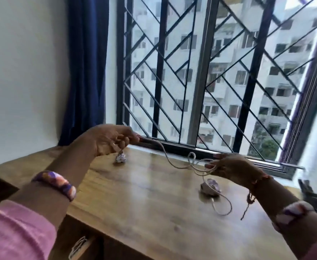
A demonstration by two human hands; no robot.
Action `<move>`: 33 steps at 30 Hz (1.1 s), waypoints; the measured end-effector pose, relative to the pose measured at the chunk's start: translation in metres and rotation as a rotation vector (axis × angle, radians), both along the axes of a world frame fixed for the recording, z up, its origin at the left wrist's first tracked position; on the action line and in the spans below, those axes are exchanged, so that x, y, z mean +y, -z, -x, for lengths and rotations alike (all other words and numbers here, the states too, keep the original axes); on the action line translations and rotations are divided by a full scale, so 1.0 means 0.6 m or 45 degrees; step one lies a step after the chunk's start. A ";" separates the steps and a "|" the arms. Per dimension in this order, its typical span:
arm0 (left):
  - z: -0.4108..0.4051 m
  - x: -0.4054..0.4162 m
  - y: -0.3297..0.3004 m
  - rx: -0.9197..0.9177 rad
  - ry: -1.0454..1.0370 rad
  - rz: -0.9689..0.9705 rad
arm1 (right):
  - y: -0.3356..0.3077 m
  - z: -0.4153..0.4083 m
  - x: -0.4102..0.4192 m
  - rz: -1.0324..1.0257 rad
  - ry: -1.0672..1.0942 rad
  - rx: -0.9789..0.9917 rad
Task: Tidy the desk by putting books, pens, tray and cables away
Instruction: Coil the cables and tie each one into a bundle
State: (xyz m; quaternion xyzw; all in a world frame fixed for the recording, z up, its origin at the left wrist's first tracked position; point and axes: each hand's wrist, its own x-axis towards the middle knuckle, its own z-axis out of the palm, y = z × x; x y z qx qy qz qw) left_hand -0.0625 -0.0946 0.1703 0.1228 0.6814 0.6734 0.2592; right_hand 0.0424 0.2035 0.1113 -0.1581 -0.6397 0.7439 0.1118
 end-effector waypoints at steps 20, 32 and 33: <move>-0.079 0.399 -0.149 0.041 0.248 -1.402 | -0.053 -0.072 0.213 -0.441 0.088 0.603; 0.066 0.354 -0.086 2.040 -0.971 0.137 | -0.122 -0.020 0.200 -1.165 0.135 0.772; 0.050 0.349 -0.084 2.236 -0.890 0.293 | -0.133 -0.017 0.202 -1.197 0.207 0.825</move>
